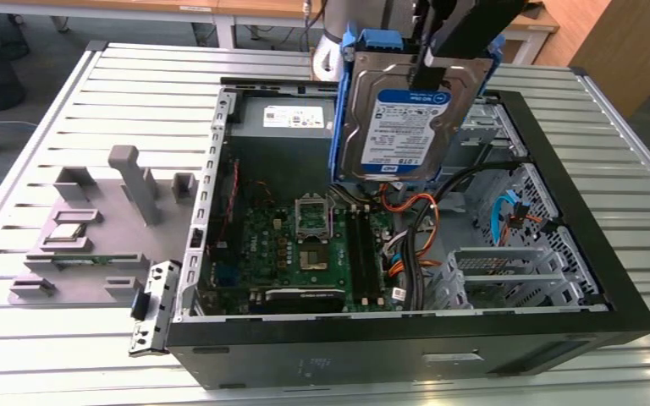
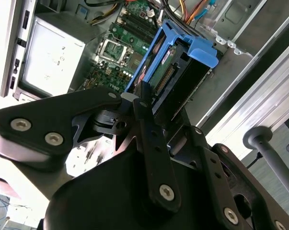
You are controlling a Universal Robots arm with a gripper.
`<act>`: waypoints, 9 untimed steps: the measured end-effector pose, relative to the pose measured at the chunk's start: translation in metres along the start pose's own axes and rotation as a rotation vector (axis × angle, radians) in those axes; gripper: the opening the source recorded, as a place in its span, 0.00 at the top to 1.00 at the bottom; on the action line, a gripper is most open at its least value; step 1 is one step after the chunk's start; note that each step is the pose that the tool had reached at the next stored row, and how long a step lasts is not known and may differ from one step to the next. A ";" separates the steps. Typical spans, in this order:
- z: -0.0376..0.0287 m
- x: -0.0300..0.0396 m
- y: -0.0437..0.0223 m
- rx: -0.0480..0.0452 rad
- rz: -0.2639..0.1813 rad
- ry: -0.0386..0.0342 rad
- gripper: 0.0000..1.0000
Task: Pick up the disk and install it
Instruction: 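Insert the disk into the insertion slot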
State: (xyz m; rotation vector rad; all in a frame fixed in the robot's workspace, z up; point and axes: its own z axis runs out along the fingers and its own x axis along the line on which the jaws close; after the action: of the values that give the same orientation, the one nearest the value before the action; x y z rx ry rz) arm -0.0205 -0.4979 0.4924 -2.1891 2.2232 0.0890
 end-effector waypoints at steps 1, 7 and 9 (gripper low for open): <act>-0.0001 0.0000 -0.0021 -0.0001 0.000 0.0000 0.65; -0.0004 -0.0003 -0.0146 -0.0004 0.000 0.0001 0.65; -0.0005 -0.0003 -0.0184 -0.0005 0.000 0.0001 0.65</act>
State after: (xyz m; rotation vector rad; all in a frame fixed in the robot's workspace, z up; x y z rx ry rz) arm -0.0021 -0.4979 0.4924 -2.1893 2.2236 0.0895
